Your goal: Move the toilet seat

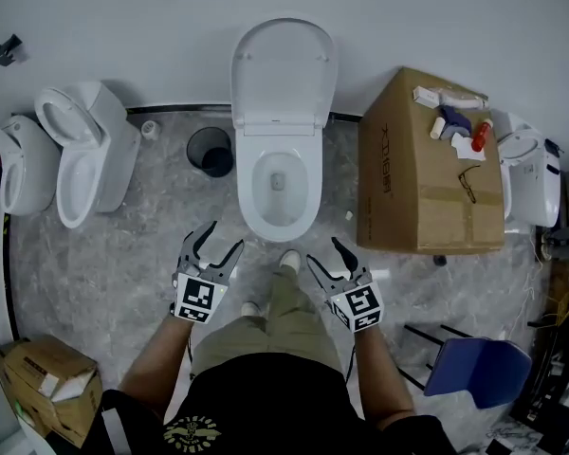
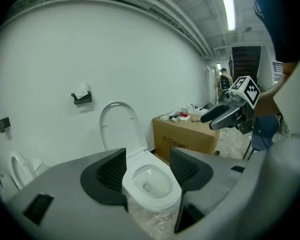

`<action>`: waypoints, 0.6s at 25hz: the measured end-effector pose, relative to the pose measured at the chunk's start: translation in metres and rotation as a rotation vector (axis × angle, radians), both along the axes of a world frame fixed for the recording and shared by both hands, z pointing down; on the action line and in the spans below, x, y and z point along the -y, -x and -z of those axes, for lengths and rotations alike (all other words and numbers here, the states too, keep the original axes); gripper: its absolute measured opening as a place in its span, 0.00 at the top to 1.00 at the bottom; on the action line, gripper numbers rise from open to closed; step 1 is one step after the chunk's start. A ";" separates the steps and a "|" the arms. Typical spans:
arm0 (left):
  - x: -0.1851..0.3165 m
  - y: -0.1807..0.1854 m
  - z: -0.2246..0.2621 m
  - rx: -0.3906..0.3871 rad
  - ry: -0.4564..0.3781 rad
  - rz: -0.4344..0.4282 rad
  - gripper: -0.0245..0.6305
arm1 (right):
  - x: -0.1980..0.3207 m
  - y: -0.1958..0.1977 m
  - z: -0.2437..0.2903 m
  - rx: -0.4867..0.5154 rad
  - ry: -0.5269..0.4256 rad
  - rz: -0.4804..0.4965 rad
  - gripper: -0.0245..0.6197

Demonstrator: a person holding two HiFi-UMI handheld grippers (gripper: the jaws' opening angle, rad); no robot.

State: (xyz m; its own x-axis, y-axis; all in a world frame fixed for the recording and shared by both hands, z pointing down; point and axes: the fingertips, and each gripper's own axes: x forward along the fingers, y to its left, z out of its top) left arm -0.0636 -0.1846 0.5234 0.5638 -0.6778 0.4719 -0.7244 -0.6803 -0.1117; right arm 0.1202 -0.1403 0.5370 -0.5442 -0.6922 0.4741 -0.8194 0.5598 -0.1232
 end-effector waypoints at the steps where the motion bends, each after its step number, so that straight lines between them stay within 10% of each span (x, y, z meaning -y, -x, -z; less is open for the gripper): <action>1: 0.004 -0.002 -0.008 0.002 0.006 0.005 0.57 | 0.003 -0.001 -0.007 -0.004 0.009 0.007 0.55; 15: 0.022 -0.018 -0.137 0.061 0.111 -0.001 0.57 | 0.025 -0.017 -0.125 -0.079 0.127 0.047 0.55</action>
State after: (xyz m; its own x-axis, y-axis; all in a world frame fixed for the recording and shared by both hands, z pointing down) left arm -0.0457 -0.2066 0.6605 0.5324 -0.6194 0.5770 -0.7181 -0.6914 -0.0795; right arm 0.1376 -0.1655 0.6624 -0.5324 -0.5984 0.5987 -0.8025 0.5819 -0.1320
